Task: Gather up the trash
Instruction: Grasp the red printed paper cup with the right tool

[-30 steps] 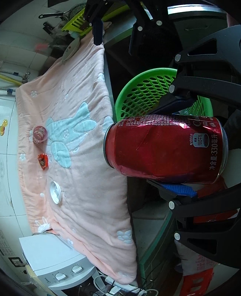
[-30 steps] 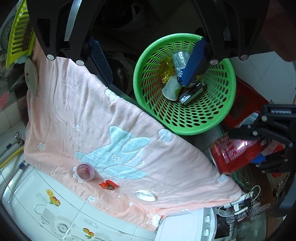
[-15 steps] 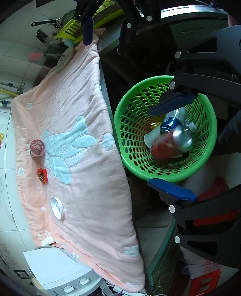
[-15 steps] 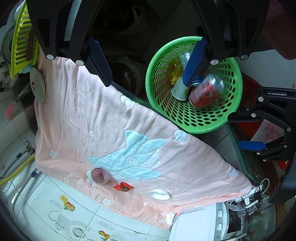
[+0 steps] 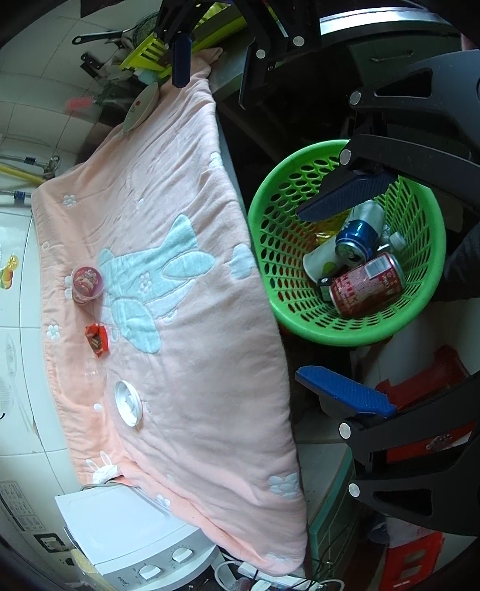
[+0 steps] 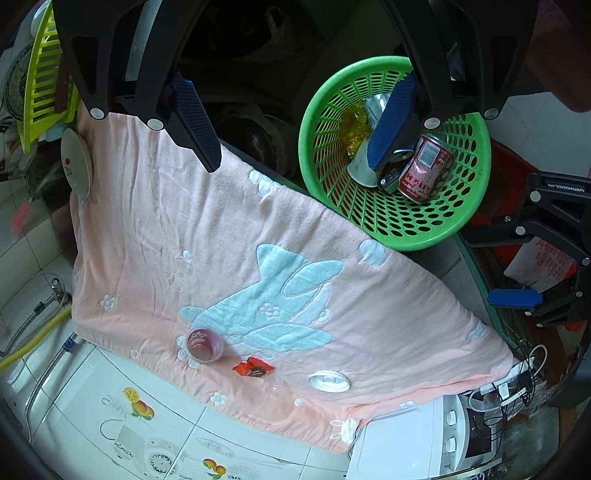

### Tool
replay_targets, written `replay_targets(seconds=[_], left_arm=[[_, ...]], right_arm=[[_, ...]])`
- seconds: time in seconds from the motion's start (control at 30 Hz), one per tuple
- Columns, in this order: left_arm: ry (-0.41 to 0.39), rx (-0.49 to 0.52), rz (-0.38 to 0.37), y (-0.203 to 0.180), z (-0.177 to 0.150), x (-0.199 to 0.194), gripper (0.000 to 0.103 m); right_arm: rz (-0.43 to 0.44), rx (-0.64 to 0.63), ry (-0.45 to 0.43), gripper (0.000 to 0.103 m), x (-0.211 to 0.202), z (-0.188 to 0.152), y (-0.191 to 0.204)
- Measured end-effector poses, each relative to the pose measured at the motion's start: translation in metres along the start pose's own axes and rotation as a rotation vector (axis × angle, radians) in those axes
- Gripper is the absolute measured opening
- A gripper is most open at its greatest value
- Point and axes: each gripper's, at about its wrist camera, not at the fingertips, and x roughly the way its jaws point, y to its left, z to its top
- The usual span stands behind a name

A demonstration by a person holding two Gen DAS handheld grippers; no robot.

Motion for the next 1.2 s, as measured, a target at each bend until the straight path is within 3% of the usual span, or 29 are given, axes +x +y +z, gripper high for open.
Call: replay_targets(seconds=[0.37,0.83,1.2], left_arm=[[-0.038,-0.026,0.063,0.041,0.057,0.014,0.084],[-0.038,-0.086,0.165,0.12,0.14,0.066,0.085],[-0.025,-0.112,0.176,0.163,0.179,0.108,0.085]], right_arm=[[-0.007,0.032,-0.004,0.079,0.031,0.053,-0.033],[0.022,0.23,0.011,0.079,0.119,0.17,-0.125],[0.053,0.418,0.052,0.079,0.189,0.268,-0.199]])
